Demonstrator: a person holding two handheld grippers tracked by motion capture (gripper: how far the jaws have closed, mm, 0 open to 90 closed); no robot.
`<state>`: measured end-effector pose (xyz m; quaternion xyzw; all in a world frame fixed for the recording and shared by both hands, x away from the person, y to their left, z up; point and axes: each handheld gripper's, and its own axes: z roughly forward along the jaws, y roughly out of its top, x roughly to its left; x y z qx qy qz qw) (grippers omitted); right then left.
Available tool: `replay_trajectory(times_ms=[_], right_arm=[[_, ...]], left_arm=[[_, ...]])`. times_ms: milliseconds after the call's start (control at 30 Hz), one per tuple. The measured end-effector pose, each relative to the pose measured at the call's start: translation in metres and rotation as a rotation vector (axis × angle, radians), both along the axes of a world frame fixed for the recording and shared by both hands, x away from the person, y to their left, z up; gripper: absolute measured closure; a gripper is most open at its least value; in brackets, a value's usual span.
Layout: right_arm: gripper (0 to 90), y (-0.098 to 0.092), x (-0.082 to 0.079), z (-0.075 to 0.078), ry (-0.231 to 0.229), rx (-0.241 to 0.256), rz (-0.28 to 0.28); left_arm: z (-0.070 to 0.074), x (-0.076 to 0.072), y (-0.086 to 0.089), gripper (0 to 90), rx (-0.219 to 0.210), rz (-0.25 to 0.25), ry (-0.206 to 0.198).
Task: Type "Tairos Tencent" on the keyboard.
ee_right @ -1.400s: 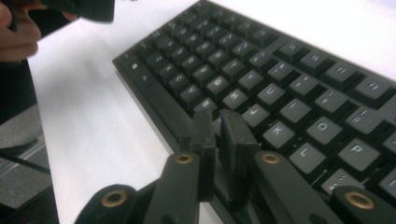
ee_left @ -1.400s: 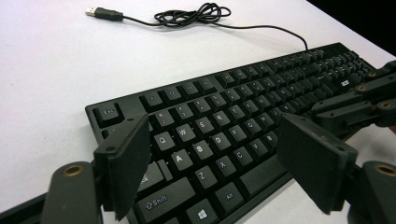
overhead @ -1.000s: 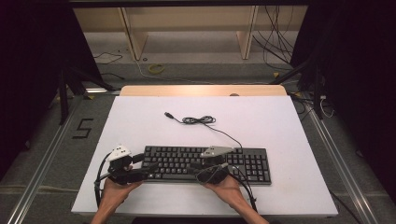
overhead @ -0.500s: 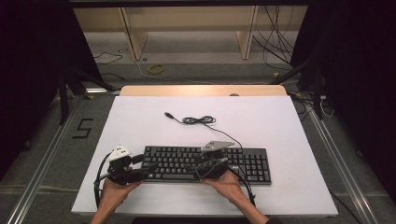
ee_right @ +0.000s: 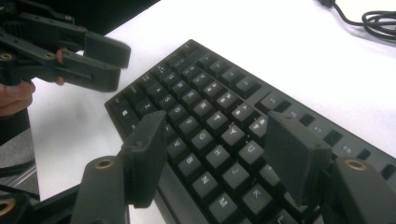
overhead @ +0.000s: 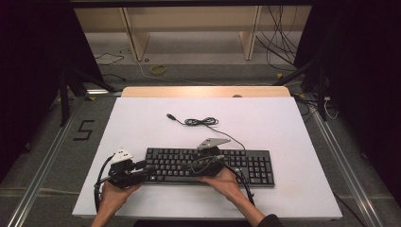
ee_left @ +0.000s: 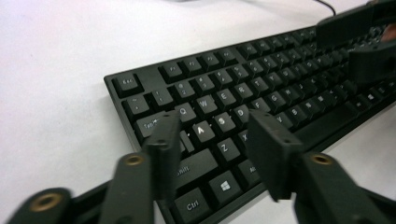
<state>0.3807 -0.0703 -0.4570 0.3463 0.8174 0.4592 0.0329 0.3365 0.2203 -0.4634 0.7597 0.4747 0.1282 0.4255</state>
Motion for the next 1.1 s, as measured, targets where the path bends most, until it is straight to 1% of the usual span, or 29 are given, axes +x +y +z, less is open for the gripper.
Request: replay_trajectory(times_ms=[167, 200, 267, 400, 433, 567, 600, 700, 867, 1100], right_arm=[[41.2, 0.007, 0.004, 0.000, 0.000, -0.006, 0.001], [43.5, 0.008, 0.004, 0.000, 0.002, -0.007, 0.002], [51.5, 0.011, 0.006, -0.001, 0.000, -0.010, 0.004], [67.4, 0.016, 0.008, -0.001, -0.006, -0.026, 0.009], [70.9, 0.018, 0.009, -0.001, -0.007, -0.031, 0.008], [81.6, 0.025, 0.011, -0.003, -0.007, -0.052, 0.013], [84.3, 0.027, 0.012, -0.003, -0.007, -0.057, 0.013], [89.6, 0.032, 0.014, -0.006, -0.008, -0.073, 0.011], [90.0, 0.038, 0.017, -0.010, 0.000, -0.102, 0.012], [90.0, 0.042, 0.021, -0.015, 0.006, -0.125, 0.000]], left_arm=[[-0.002, 0.000, -0.001, 68.3, 0.021, -0.007, 0.018], [-0.003, 0.000, -0.001, 71.6, 0.027, -0.005, 0.020], [-0.004, 0.000, -0.001, 77.8, 0.042, -0.014, 0.028], [-0.005, 0.001, -0.001, 87.3, 0.052, -0.014, 0.040], [-0.006, 0.001, -0.001, 88.7, 0.064, -0.017, 0.043], [-0.008, 0.003, -0.001, 88.8, 0.069, -0.015, 0.056], [-0.008, 0.003, -0.001, 88.9, 0.079, -0.019, 0.060], [-0.010, 0.004, -0.002, 88.9, 0.084, -0.017, 0.065], [-0.011, 0.005, -0.001, 88.9, 0.093, -0.020, 0.072], [-0.011, 0.006, -0.002, 88.9, 0.097, -0.021, 0.079]])
